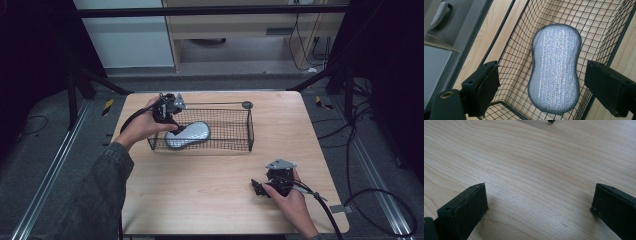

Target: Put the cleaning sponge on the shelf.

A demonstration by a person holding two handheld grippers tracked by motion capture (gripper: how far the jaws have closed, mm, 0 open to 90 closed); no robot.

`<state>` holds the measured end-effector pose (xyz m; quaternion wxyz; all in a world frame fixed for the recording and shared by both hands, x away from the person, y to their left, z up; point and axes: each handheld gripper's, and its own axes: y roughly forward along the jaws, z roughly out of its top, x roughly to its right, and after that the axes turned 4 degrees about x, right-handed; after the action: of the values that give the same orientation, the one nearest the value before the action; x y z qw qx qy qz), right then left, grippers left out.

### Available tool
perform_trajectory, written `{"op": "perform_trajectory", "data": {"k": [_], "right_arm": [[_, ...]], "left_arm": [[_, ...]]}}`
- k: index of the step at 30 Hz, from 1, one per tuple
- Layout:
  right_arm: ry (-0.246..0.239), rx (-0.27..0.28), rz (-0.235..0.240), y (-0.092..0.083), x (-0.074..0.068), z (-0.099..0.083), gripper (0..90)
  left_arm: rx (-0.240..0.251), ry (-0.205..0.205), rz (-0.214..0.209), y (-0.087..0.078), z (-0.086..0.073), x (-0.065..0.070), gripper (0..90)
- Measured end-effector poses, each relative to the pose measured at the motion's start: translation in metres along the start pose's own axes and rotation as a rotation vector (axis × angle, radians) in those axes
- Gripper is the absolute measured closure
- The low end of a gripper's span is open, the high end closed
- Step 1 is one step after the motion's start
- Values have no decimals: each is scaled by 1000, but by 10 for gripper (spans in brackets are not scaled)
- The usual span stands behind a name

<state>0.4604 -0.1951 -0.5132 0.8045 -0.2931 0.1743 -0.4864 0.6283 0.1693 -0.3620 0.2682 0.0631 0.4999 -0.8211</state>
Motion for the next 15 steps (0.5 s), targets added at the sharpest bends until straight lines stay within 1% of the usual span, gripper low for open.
{"op": "perform_trajectory", "data": {"k": [8,13,15], "right_arm": [[0,1,1,0,0,0,5],[5,-1,3,0,0,0,4],[-2,2,1,0,0,0,4]], "left_arm": [[15,-35,10,-4,0,4,149],[31,-58,12,-5,0,9,171],[32,-61,13,-6,1,12,177]]}}
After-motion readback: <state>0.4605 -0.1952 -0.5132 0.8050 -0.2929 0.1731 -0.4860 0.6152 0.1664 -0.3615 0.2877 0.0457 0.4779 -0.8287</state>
